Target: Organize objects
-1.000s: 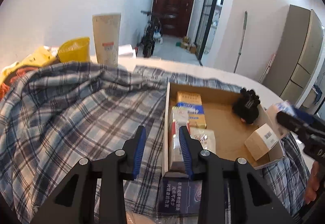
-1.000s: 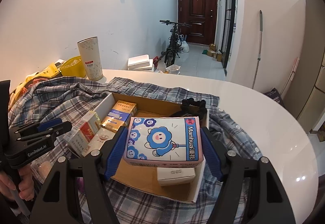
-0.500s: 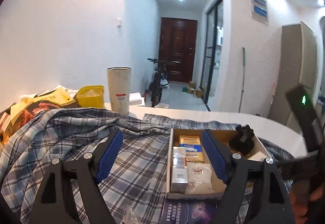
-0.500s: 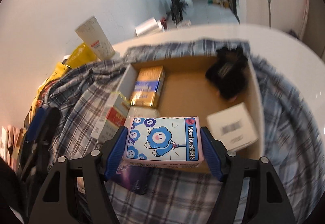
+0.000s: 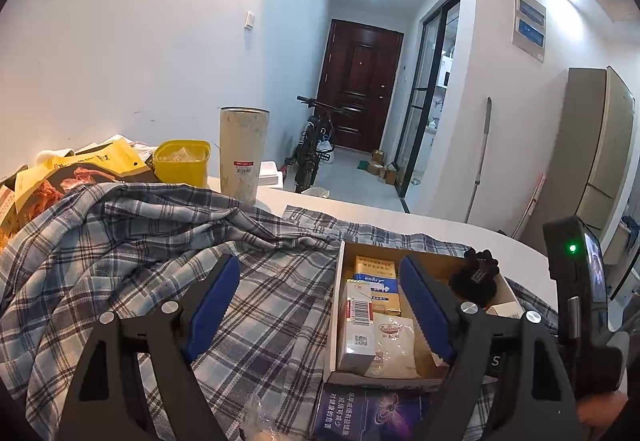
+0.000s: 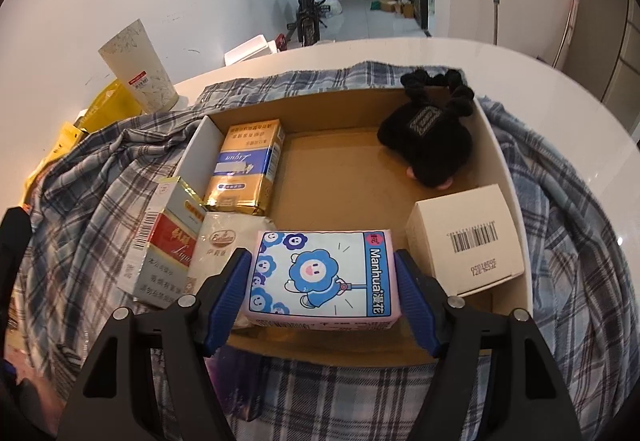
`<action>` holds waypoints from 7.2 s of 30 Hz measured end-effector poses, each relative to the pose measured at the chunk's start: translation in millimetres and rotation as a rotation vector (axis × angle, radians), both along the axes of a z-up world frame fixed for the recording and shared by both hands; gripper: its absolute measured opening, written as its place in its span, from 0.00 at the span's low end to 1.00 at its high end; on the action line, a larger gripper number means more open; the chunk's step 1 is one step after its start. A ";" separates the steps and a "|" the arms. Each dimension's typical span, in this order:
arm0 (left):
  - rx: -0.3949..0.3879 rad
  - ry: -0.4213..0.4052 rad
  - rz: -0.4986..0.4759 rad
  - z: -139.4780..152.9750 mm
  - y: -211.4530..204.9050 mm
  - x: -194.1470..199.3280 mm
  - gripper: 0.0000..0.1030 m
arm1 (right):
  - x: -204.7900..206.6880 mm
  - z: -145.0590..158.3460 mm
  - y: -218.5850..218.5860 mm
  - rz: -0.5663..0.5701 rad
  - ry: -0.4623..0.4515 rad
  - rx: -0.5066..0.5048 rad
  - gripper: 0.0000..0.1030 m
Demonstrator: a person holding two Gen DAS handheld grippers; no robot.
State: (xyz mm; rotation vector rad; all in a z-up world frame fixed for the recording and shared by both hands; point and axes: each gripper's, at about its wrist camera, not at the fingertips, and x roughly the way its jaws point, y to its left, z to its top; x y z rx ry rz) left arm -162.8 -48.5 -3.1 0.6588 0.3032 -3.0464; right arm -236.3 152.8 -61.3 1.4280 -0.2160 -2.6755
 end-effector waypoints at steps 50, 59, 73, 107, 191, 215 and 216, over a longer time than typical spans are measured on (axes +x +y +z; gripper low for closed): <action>-0.013 0.053 -0.234 66.9 -26.3 114.2 0.88 | 193.0 136.1 29.2 -0.027 0.655 0.227 1.00; -0.008 -0.029 -0.211 42.6 -37.6 107.4 0.88 | 194.9 123.0 16.1 0.060 0.623 0.246 1.00; -0.042 -0.107 -0.235 19.9 -36.7 94.0 0.88 | 180.5 107.9 17.3 0.065 0.558 0.239 1.00; -0.346 -0.644 -0.358 -77.3 33.2 -43.0 0.37 | 100.8 43.9 42.6 0.160 0.256 0.242 1.00; -0.201 -0.295 -0.401 6.5 38.4 53.0 0.40 | 103.3 31.0 55.4 0.260 0.140 0.100 0.96; -0.189 -0.337 -0.445 -1.8 51.7 50.6 0.40 | 94.4 -25.1 18.2 0.512 0.003 0.124 0.57; -0.191 -0.337 -0.445 -1.8 51.6 50.9 0.40 | 95.3 -24.6 18.2 0.511 0.003 0.122 0.56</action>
